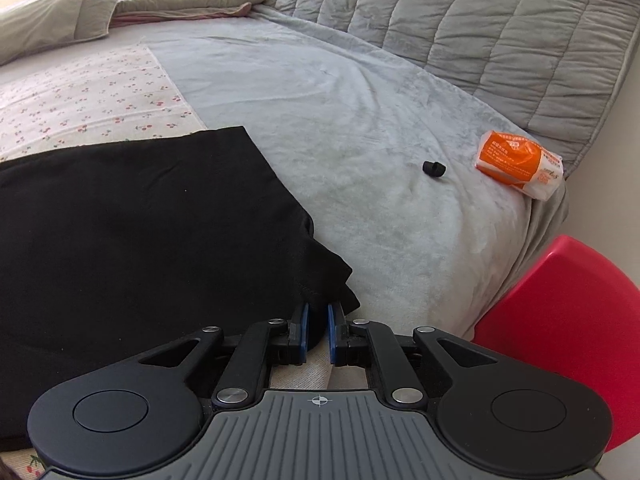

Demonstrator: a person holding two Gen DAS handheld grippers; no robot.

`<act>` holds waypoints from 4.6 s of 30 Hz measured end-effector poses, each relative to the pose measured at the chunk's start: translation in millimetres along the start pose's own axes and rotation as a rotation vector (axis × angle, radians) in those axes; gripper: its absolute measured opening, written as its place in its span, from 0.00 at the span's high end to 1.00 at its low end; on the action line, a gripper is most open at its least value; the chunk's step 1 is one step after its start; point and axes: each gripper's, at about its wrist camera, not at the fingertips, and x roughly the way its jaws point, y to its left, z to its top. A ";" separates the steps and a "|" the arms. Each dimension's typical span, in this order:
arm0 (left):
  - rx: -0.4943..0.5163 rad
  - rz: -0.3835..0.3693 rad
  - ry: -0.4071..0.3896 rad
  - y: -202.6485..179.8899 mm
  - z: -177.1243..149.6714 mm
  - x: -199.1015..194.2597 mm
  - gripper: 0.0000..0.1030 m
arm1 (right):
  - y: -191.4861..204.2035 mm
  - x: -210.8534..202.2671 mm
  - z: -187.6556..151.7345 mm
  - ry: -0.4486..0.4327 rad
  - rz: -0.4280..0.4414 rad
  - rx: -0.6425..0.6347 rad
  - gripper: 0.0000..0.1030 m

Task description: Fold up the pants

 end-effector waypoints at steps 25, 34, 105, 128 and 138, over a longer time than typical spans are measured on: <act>-0.726 0.679 -0.156 146.4 -69.2 -124.1 0.00 | 202.8 -132.8 9.8 -0.203 0.788 -0.374 0.27; -0.959 0.739 -0.215 184.0 -104.4 -155.8 0.10 | 271.2 -185.0 -38.8 -0.255 1.091 -0.596 0.27; -0.498 0.261 -0.147 248.6 66.3 50.0 0.93 | 193.8 30.6 107.8 -0.169 0.907 -0.656 0.76; -0.535 0.396 -0.214 243.4 61.9 60.9 0.92 | 196.6 32.2 101.4 -0.257 0.876 -0.531 0.93; -0.409 0.502 -0.222 205.4 72.5 35.0 0.52 | 81.6 83.5 91.4 -0.192 0.668 -0.251 0.65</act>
